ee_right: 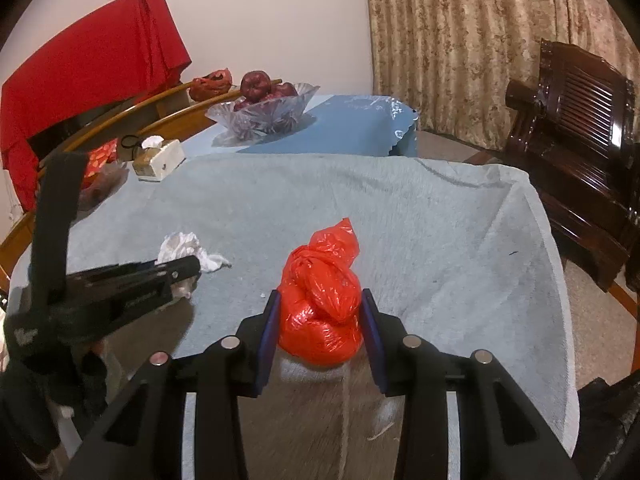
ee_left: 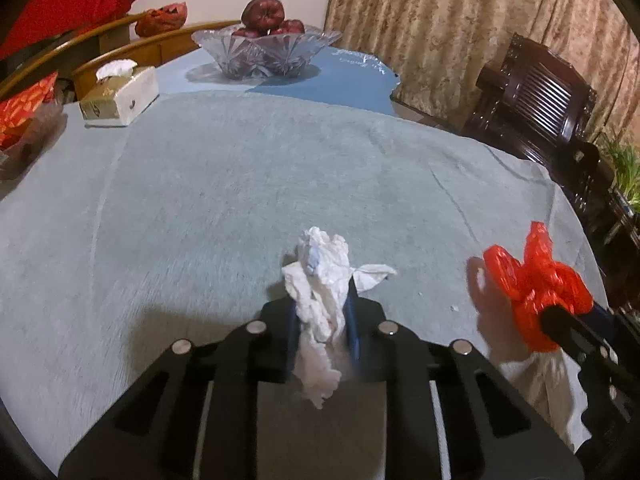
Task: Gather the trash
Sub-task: 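Grasp the white tissue with the left tool while the right tool holds the red bag, then lift the tissue and red bag and carry both over the bin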
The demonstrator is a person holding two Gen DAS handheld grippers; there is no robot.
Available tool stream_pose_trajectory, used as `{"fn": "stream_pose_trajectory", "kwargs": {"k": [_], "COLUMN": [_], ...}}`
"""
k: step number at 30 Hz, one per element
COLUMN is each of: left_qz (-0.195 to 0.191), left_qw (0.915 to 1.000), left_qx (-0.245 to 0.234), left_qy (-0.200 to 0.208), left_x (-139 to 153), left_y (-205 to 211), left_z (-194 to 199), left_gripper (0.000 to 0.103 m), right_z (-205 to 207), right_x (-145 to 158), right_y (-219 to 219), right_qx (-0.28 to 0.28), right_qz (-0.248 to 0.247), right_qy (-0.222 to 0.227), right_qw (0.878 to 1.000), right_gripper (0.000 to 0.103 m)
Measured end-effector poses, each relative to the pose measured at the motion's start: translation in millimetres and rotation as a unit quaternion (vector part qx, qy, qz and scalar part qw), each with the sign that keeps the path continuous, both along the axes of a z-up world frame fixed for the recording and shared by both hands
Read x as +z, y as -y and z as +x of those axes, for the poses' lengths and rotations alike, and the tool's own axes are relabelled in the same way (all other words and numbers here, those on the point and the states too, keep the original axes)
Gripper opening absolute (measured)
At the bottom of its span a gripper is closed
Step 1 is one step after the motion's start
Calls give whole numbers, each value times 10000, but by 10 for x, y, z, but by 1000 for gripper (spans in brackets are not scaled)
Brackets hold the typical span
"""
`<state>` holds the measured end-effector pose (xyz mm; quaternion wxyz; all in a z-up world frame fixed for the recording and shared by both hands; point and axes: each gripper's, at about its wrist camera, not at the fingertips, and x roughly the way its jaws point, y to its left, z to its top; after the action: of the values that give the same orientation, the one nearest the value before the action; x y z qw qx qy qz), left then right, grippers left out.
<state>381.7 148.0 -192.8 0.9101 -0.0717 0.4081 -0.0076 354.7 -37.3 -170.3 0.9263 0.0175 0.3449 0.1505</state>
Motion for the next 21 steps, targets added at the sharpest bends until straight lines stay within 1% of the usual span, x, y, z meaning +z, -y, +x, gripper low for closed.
{"fn": "stream_pose_trajectory", "kwargs": {"k": [4,10,16,21], "left_qz": [-52,86,172,106], "left_qw": [9998,9993,9985,9979], "left_qx": [-20,-89,-145,-146], "left_qy": [169,361,494,617], "left_x": [83,215,358,524], "left_y": [42,166,300,386], "left_z": [-196,-511,-829,-1075], "left_gripper": [18,18,18,18], "right_z": [-35,-168,-395,-627], "right_x": [66,167,288,429], "right_y": [28,85,186,287], "right_qx": [-39,-60,-83,-112], "right_qz": [32,81,137,181], "right_qy": [48,113,157,219], "right_qw": [10000,9999,9997,9995], "right_gripper": [39,39,39,39]}}
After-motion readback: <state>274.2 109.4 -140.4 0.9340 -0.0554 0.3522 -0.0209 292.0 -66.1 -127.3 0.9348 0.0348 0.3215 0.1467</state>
